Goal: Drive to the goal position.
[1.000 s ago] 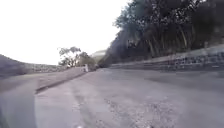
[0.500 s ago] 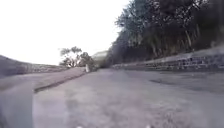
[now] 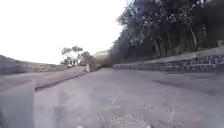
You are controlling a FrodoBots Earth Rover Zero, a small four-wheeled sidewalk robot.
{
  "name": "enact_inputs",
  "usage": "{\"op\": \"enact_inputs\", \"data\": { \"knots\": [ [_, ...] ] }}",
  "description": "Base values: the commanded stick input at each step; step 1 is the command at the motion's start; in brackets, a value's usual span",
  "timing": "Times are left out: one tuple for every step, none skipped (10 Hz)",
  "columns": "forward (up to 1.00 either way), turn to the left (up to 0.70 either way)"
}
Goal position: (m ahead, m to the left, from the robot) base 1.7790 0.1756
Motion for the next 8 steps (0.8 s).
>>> {"op": "enact_inputs", "data": {
  "knots": [
    [0.70, 0.00],
    [0.70, 0.00],
    [0.70, 0.00],
    [0.70, 0.00],
    [0.70, 0.00],
    [0.70, 0.00],
    [0.70, 0.00],
    [0.70, 0.00]
  ]
}}
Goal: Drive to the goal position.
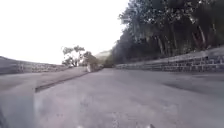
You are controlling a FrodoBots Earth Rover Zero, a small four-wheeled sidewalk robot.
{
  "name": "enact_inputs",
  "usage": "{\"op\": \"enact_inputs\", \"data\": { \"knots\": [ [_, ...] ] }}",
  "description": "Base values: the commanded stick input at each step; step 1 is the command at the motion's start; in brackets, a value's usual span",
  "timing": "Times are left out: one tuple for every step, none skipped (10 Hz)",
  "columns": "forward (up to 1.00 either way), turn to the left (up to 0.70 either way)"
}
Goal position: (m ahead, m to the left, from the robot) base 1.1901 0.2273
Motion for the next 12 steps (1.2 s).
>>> {"op": "enact_inputs", "data": {
  "knots": [
    [0.70, 0.00],
    [0.70, 0.00],
    [0.70, 0.00],
    [0.70, 0.00],
    [0.70, 0.00],
    [0.70, 0.00],
    [0.70, 0.00],
    [0.70, 0.00],
    [0.70, 0.00],
    [0.70, 0.00],
    [0.70, 0.00],
    [0.70, 0.00]
  ]
}}
